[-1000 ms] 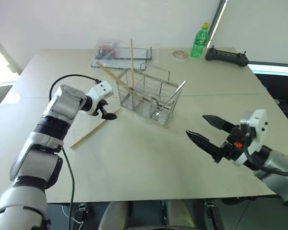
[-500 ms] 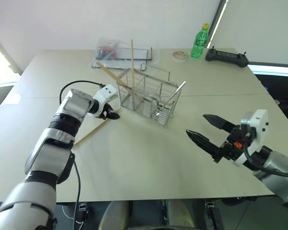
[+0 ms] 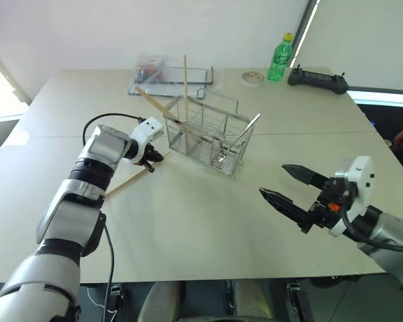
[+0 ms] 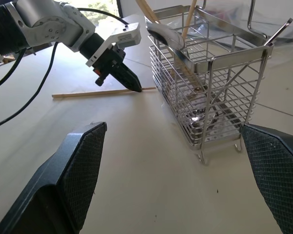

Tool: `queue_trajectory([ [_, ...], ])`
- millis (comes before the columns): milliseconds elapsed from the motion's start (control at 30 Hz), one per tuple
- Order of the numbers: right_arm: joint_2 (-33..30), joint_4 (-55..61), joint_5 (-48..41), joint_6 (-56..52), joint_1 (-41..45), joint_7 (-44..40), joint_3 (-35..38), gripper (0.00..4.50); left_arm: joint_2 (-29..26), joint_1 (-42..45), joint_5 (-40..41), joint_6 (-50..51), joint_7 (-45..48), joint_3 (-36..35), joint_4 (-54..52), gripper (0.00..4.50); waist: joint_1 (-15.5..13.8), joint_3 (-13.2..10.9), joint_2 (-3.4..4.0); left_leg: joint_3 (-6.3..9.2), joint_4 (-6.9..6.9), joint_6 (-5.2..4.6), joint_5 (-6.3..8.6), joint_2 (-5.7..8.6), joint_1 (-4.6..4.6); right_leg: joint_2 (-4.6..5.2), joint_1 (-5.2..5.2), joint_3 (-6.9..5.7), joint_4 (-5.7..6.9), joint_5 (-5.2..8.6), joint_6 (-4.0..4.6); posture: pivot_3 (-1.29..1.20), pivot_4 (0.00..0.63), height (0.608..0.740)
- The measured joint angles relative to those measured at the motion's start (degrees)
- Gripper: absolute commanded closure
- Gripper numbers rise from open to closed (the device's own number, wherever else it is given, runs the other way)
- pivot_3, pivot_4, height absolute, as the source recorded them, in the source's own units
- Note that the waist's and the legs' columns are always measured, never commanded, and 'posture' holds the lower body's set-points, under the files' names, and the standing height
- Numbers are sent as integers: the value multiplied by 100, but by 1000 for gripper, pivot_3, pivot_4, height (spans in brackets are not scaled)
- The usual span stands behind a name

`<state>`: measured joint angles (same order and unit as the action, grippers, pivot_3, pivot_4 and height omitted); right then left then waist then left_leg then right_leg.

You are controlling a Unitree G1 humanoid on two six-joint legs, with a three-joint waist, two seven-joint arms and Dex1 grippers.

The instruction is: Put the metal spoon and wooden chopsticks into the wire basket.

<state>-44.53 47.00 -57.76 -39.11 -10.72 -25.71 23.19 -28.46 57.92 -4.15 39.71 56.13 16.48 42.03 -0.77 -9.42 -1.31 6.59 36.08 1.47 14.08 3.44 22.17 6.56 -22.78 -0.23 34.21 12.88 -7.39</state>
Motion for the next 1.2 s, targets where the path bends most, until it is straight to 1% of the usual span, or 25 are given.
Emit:
queue_trajectory([
  [67,-62,-1,-13,-12,2,-48,0,0,4,7,58,-7,-175,-160,125,4426,0,0,0,1,0,0,0,0,0,0,-1,0,1,0,0,0,150,725],
  [200,-164,-5,-130,-59,-9,-137,10,0,-25,211,167,-139,-933,-694,759,4426,11,-2,-3,2,-3,0,0,-3,1,-3,-8,-1,2,-1,-3,0,150,725],
  [267,-232,-5,-165,-72,-59,-231,33,0,-108,406,354,-414,-1543,-1235,1207,4426,7,-6,-9,2,-4,0,0,-3,4,-3,-10,-4,2,-1,-4,0,150,725],
  [333,-288,-9,-175,-87,-88,-304,40,0,-302,603,545,-715,-2089,-1755,1527,4426,9,-8,-13,2,-6,0,0,-3,6,-2,-14,-4,1,-2,-5,0,150,725],
  [400,-318,-29,-200,-90,-79,-349,72,0,-540,891,840,-1238,-2686,-2424,1831,4426,4,-10,-18,3,-5,1,0,-3,11,-2,-20,-4,1,-5,-9,0,150,725],
  [467,-334,-78,-205,-90,-64,-374,114,0,-684,1194,1177,-1839,-3081,-3015,1914,4426,-7,-11,-21,2,-2,2,0,-1,13,1,-19,-4,-1,-9,-15,0,150,725],
  [567,-334,-123,-205,-90,-7,-385,122,0,-752,1922,1904,-2490,-3354,-3942,1856,4426,-60,-11,-29,1,5,5,-1,7,20,9,-14,-4,-9,-16,-26,0,150,725],
  [633,-334,-124,-206,-91,59,-385,117,0,-700,2403,2324,-2755,-3312,-4277,1567,4426,-88,-10,-30,-4,6,5,-1,12,19,18,-11,-4,-14,-17,-30,0,150,725],
  [733,-333,-128,-213,-97,173,-378,67,0,-429,2853,2666,-3002,-3100,-4322,932,4426,-143,-5,-23,-10,5,6,-1,19,10,23,3,-4,-17,-18,-34,0,150,725],
  [867,-329,-149,-213,-100,221,-378,19,0,257,2868,2949,-2912,-2983,-4205,274,4426,-158,-4,-20,-4,9,9,-3,18,0,17,16,-4,-14,-17,-35,0,150,725],
  [967,-315,-166,-213,-100,220,-364,18,0,787,2646,2988,-2769,-2857,-3871,-142,4426,-140,-3,-20,-8,13,9,-4,18,-1,17,17,-4,-13,-18,-35,0,150,725],
  [1067,-254,-156,-214,-98,147,-286,25,0,1245,2197,2914,-2772,-2725,-3440,-420,4426,-123,-2,-15,-14,4,8,-4,20,-7,15,12,1,-11,-18,-33,0,150,725],
  [1200,-190,-89,-215,-95,28,-176,45,0,1417,1646,2719,-2780,-2643,-3067,-431,4426,-53,-4,-15,-9,2,7,-4,26,4,4,-2,2,-6,-19,-31,0,150,725],
])
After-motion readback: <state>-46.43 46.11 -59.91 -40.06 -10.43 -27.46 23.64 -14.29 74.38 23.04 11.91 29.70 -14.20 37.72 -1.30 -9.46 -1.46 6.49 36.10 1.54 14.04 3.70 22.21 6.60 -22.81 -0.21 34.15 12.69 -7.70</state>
